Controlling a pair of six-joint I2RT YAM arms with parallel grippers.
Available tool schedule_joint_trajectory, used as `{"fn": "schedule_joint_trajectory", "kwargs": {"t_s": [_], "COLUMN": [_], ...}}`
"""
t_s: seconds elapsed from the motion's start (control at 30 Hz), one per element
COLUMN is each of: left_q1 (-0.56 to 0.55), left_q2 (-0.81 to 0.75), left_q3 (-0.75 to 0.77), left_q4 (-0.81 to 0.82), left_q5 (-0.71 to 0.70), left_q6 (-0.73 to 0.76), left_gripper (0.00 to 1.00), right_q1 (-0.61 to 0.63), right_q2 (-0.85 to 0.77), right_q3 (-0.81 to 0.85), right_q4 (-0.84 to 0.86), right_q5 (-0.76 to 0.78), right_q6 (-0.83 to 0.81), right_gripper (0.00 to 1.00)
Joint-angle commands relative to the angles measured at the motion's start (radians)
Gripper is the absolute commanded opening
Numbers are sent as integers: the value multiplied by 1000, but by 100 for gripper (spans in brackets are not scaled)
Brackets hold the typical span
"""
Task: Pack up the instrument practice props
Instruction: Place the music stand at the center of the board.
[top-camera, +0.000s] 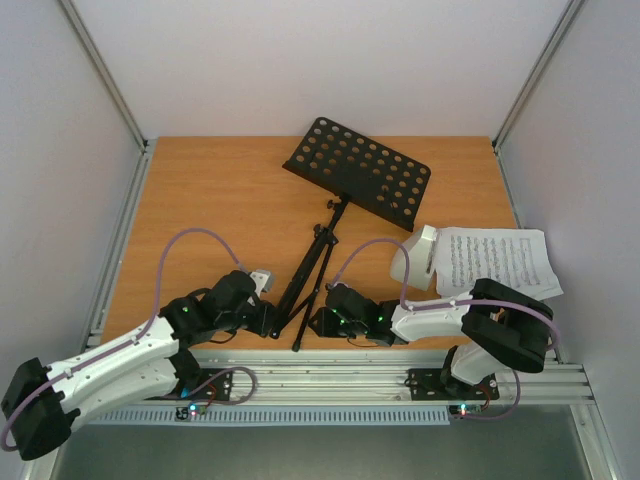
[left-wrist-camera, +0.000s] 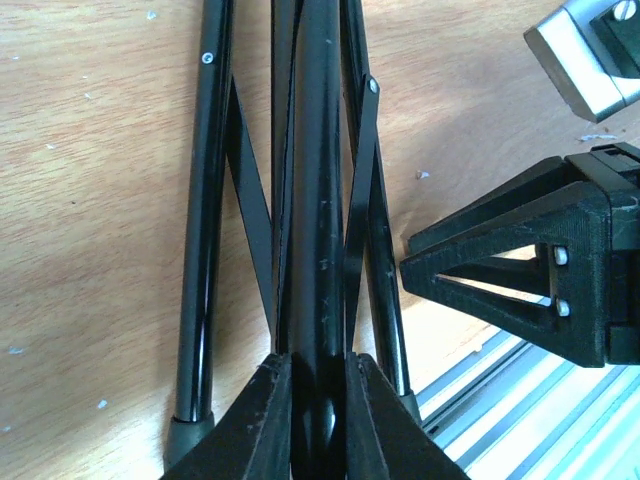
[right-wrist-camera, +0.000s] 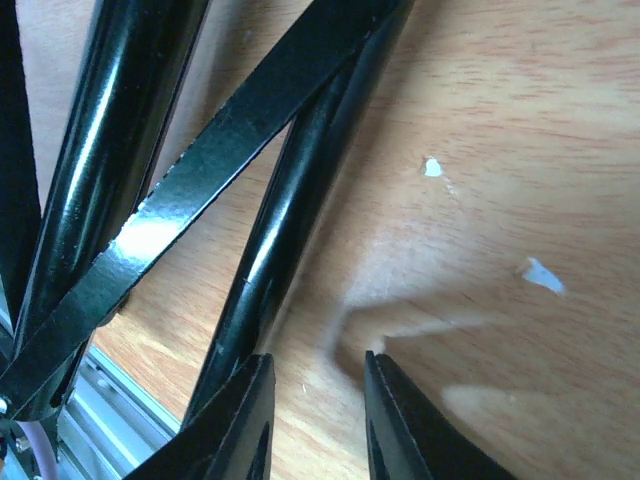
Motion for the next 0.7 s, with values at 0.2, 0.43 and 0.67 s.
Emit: {"fn": "schedule_joint_trajectory", "kwargs": {"t_s": [0.2,0.43,0.67], "left_q1": [-3,-4,-3], "left_q2": [16,32,65], "left_q3": [-54,-79,-87], "left_q4": [49,94,142], "left_q5": [11,31,70], "left_q6": [11,-3,-11], "left_gripper": [6,3,1], "right_q1": [10,9,9], "right_q2": [97,148,203], "right_q3": [57,84,147], "right_q4": [94,153,173], "right_q5": [0,5,2], "right_q6": [-24,-63,-106], "right_gripper": [19,11,8]}}
